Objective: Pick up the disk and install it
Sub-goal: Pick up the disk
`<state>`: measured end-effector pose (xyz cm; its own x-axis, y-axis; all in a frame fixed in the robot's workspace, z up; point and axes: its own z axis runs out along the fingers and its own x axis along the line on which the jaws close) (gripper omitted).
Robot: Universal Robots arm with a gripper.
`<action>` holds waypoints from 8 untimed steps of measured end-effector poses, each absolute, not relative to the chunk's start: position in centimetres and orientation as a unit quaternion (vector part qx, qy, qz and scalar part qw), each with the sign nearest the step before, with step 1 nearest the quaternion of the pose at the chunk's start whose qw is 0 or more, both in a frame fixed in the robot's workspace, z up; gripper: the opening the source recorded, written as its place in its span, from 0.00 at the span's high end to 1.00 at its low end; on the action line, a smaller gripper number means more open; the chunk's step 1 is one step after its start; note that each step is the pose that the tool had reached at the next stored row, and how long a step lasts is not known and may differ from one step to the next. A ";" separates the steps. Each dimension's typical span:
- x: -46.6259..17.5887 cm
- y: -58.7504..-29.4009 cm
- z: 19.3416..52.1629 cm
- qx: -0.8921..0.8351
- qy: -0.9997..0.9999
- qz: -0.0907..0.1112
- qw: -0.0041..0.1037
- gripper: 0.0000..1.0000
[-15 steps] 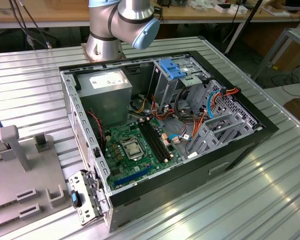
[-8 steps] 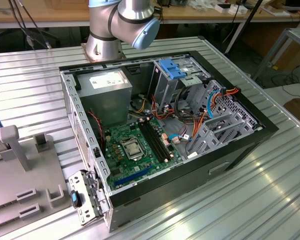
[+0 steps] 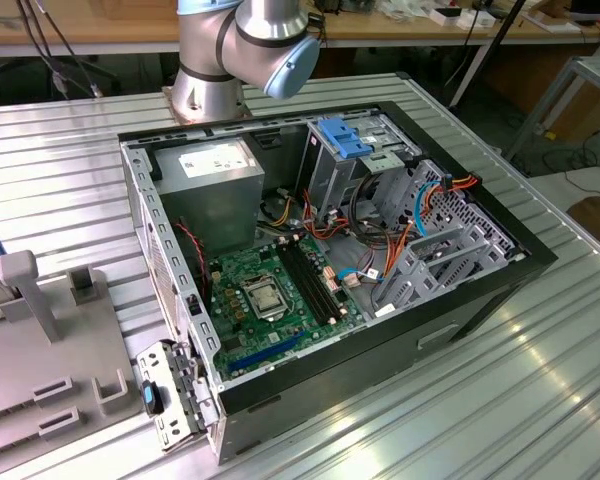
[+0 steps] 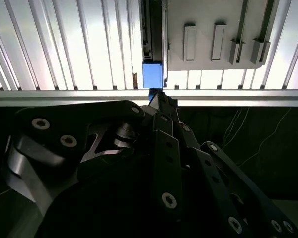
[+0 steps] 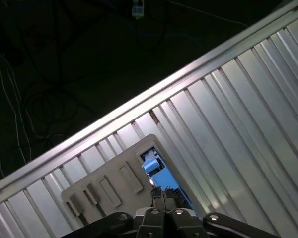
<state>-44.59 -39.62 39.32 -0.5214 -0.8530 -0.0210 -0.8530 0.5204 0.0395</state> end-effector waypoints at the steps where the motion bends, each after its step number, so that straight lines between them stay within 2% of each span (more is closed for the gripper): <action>1: -44.6 -39.6 39.3 0.494 -0.869 -0.022 0.001 0.89; 8: -44.7 -39.6 39.3 0.525 -0.851 -0.022 0.001 0.89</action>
<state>-44.67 -39.62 39.32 -0.4487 -0.8934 -0.0208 -0.8933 0.4477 0.0391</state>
